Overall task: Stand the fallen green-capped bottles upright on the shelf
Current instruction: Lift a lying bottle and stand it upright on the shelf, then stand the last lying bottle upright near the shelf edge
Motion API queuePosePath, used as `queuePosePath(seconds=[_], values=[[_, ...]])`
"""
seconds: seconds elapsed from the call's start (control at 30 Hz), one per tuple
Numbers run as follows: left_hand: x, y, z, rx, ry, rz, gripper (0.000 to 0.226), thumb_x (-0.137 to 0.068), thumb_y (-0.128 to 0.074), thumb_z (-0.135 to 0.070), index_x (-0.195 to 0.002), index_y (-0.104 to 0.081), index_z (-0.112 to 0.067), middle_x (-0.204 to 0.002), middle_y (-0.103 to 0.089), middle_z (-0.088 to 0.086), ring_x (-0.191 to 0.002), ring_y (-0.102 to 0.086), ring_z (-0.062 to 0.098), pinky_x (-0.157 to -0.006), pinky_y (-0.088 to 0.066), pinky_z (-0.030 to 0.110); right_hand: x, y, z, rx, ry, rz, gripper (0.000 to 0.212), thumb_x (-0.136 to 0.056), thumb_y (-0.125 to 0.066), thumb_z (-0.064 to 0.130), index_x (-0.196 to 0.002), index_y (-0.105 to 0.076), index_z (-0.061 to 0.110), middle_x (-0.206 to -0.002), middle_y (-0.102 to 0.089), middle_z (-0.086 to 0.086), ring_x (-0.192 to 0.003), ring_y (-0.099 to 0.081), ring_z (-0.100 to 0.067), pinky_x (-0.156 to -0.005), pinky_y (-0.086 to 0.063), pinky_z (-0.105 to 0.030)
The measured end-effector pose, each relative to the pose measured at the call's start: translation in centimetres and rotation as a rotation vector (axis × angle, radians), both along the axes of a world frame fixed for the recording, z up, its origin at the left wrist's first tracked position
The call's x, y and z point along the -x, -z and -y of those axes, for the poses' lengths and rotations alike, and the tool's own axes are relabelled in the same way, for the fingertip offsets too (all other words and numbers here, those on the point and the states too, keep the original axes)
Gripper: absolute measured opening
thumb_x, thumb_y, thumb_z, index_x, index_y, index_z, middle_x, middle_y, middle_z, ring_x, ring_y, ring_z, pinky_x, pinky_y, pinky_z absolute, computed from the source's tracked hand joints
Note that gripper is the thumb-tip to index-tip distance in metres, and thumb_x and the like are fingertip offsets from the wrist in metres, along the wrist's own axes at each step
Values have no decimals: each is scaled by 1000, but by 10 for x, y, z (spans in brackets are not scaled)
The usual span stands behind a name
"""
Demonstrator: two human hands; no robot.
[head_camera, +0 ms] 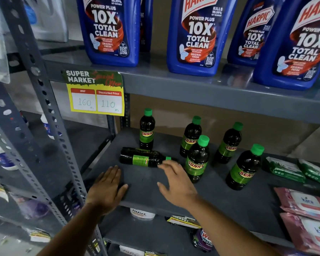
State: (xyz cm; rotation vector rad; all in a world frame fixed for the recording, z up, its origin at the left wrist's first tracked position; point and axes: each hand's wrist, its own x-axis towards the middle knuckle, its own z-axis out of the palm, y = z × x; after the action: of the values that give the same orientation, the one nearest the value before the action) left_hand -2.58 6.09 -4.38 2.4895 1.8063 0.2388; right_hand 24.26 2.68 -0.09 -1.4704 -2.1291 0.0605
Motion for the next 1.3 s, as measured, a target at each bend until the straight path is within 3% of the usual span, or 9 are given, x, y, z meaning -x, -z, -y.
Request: queuePosePath(seconds=[0.1, 0.2, 0.37, 0.63, 0.8, 0.93, 1.07, 1.17, 1.3], values=[[0, 2, 0, -19, 13, 32, 99, -78, 15, -70, -147, -18, -7, -156, -19, 10, -144, -8, 19, -115, -5, 35, 17, -15, -29, 251, 108, 11, 71, -91, -58, 24, -153, -24, 18, -159, -20, -13, -146, -21, -30, -120, -23, -39], [2, 3, -1, -29, 21, 41, 100, -77, 17, -69, -147, -18, -6, -156, -18, 11, -144, -9, 20, -116, -7, 36, 22, -20, -55, 396, 230, 63, 80, -89, -57, 12, -155, -13, 19, -157, -21, -21, -145, -21, -38, -117, -26, -45], [4, 4, 0, -37, 44, 63, 102, -75, 21, -68, -147, -15, -6, -157, -15, 10, -144, -6, 19, -117, -7, 37, 17, -13, -63, 483, 280, 144, 71, -85, -57, 2, -149, -29, 18, -135, -45, -19, -120, -54, -40, -99, -47, -42], [13, 8, -6, -8, 98, 109, 93, -85, 6, -68, -145, -24, -4, -154, -24, 14, -143, -17, 24, -115, -12, 39, 25, -60, -26, 367, 249, 153, 46, -97, -53, 29, -141, -45, 23, -127, -57, -13, -114, -58, -34, -89, -48, -37], [16, 11, -11, -6, 112, 78, 96, -80, 12, -69, -147, -17, -7, -157, -14, 9, -144, -9, 20, -117, -10, 38, 48, -118, -25, 125, 171, 104, 37, -95, -56, 27, -131, -55, 21, -117, -61, -15, -106, -60, -38, -86, -52, -43], [13, 10, -10, -19, 118, 45, 92, -85, 10, -65, -145, -22, -4, -155, -21, 13, -143, -16, 25, -115, -13, 39, 77, -134, -41, 120, 164, 169, 36, -95, -56, 33, -129, -56, 18, -119, -55, -16, -100, -61, -40, -82, -53, -43], [15, 12, -9, -42, 116, 53, 88, -86, 8, -63, -146, -18, -6, -157, -15, 11, -144, -10, 22, -116, -11, 38, 77, -138, -56, 184, 173, 70, 44, -92, -61, 39, -131, -57, 19, -123, -53, -16, -107, -58, -35, -91, -47, -35], [14, 10, -7, -60, 112, 42, 89, -84, 12, -64, -147, -16, -7, -157, -14, 10, -144, -8, 21, -116, -7, 36, 63, -137, -53, 414, 52, -71, 62, -87, -70, 32, -143, -44, 27, -135, -52, -7, -118, -54, -24, -97, -43, -29], [13, 9, -8, -67, 105, 27, 93, -80, 17, -64, -147, -13, -8, -158, -11, 9, -144, -6, 20, -116, -5, 35, 55, -118, -54, 464, 45, -268, 60, -74, -73, 41, -129, -47, 42, -125, -64, 1, -113, -62, -19, -99, -50, -43]])
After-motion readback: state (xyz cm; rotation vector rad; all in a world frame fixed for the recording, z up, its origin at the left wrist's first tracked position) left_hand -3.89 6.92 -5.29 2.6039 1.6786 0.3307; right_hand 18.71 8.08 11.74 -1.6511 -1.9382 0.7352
